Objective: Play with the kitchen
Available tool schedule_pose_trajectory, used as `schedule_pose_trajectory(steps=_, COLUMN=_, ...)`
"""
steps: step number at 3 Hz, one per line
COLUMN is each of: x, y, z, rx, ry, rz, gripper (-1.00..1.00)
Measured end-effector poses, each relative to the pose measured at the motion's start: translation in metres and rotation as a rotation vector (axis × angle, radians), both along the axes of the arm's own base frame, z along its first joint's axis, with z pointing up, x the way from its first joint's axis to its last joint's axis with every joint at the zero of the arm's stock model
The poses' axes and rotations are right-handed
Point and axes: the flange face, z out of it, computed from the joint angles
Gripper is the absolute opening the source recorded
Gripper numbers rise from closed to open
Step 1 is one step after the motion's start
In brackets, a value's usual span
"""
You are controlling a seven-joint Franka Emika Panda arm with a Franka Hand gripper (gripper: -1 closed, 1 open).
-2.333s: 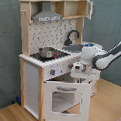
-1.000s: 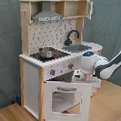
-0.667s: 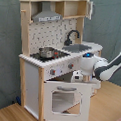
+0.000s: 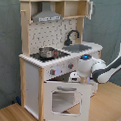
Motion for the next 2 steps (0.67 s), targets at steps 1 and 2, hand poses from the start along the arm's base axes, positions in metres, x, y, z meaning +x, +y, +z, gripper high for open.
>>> schedule_pose_trajectory(steps=1, x=0.001, y=0.016, z=0.0, rx=-0.005, ry=-0.019, rz=0.015, gripper=-1.0)
schedule_pose_trajectory(steps=2, x=-0.001, y=0.036, z=-0.002, rx=-0.012, ry=-0.038, rz=0.036, gripper=-1.0)
